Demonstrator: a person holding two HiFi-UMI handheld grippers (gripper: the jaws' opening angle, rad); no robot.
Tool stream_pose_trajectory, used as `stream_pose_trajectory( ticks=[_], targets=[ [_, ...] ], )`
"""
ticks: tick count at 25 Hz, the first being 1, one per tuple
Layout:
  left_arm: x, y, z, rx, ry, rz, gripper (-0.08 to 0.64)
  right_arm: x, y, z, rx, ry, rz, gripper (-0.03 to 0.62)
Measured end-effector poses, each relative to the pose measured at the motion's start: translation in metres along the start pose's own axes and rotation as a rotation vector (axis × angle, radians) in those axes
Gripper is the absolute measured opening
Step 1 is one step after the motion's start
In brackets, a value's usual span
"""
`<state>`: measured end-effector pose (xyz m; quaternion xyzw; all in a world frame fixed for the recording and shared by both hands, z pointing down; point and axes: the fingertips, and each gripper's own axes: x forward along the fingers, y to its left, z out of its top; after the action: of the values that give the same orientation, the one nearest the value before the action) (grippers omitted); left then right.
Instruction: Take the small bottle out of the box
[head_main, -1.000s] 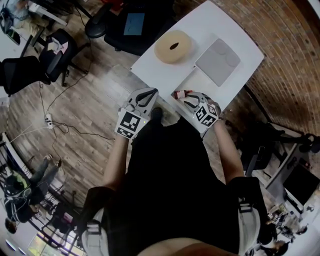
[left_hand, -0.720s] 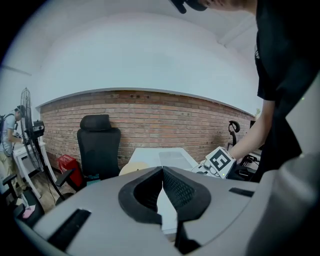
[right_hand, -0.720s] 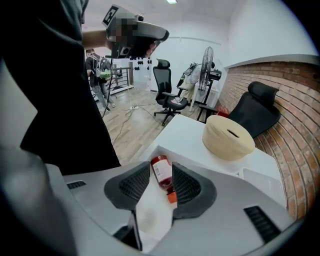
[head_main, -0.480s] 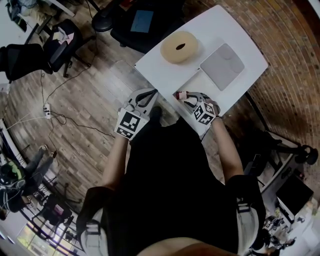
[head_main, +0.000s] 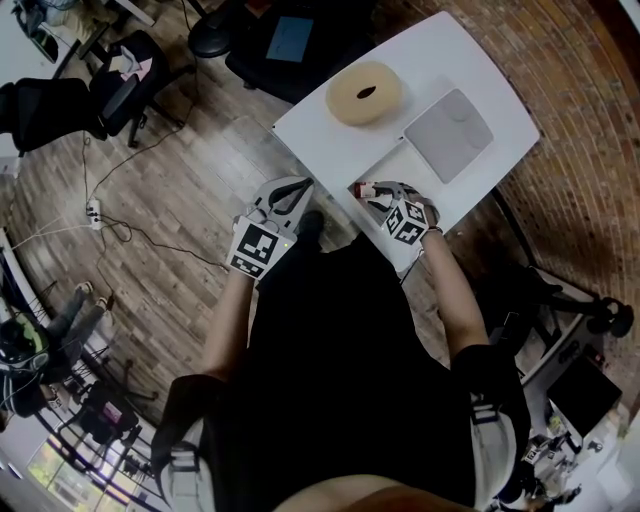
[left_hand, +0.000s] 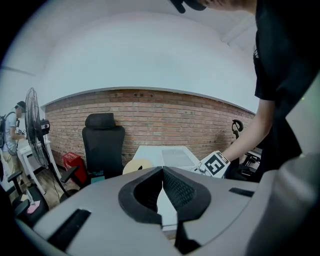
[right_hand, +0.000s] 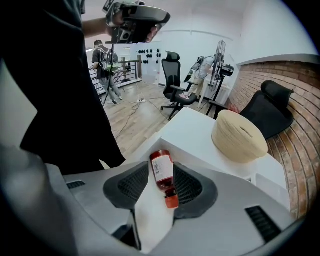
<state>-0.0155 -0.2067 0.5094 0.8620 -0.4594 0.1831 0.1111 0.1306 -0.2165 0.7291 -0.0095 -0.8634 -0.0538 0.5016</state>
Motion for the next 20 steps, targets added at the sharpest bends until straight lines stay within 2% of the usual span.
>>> stream_pose_trajectory(
  ticks=[20],
  targets=[
    [-0.003, 0.005, -0.008, -0.016, 0.026, 0.019, 0.018, 0.033, -0.007, -0.014, -0.115, 0.084, 0.058, 0.202]
  ],
)
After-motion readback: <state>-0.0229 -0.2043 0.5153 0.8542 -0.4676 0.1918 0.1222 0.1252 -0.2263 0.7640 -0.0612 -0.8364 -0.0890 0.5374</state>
